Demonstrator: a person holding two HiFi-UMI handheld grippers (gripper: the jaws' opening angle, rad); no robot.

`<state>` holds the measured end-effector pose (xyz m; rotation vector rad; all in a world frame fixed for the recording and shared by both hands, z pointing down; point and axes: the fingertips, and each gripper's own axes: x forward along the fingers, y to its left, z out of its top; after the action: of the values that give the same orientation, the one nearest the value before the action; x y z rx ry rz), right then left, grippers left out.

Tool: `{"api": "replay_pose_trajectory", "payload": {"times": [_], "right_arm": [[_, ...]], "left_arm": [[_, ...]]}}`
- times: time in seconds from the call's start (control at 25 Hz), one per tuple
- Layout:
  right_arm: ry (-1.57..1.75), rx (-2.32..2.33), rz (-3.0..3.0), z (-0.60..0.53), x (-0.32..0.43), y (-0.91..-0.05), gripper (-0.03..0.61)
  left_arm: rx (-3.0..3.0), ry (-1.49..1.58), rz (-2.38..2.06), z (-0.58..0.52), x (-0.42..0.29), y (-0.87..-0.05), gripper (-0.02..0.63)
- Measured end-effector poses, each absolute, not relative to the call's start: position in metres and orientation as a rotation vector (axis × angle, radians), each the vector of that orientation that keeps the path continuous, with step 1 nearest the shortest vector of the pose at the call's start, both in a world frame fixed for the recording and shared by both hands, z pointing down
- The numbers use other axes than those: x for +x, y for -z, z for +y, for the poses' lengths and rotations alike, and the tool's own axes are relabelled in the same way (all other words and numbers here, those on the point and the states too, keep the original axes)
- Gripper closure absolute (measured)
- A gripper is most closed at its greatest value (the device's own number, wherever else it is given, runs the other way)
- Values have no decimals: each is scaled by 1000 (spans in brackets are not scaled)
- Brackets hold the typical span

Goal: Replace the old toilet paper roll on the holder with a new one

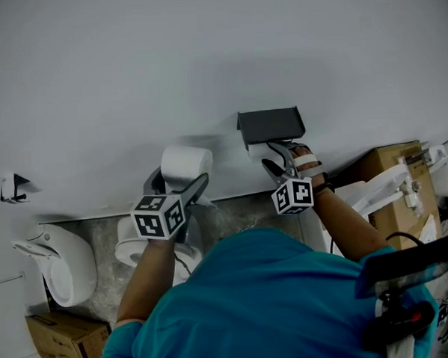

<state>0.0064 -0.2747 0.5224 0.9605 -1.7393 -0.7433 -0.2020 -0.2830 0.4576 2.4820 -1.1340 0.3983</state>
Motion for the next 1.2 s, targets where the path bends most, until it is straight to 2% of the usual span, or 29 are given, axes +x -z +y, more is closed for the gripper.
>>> {"api": "replay_pose_trajectory", "payload": {"times": [0.36, 0.68, 0.88, 1.2], "right_arm": [[752, 1037, -1853, -242, 34, -495, 316], [766, 1107, -1914, -233, 96, -468, 317], [780, 1099, -1943, -228, 102, -465, 318], [774, 1094, -1991, -225, 161, -469, 318]], "left_arm": [[2508, -367, -1178, -286, -183, -431, 95], [2579, -278, -1262, -287, -139, -360, 95], [2665, -253, -1257, -279, -121, -318, 95], [2728, -222, -1107, -275, -16, -282, 95]]}}
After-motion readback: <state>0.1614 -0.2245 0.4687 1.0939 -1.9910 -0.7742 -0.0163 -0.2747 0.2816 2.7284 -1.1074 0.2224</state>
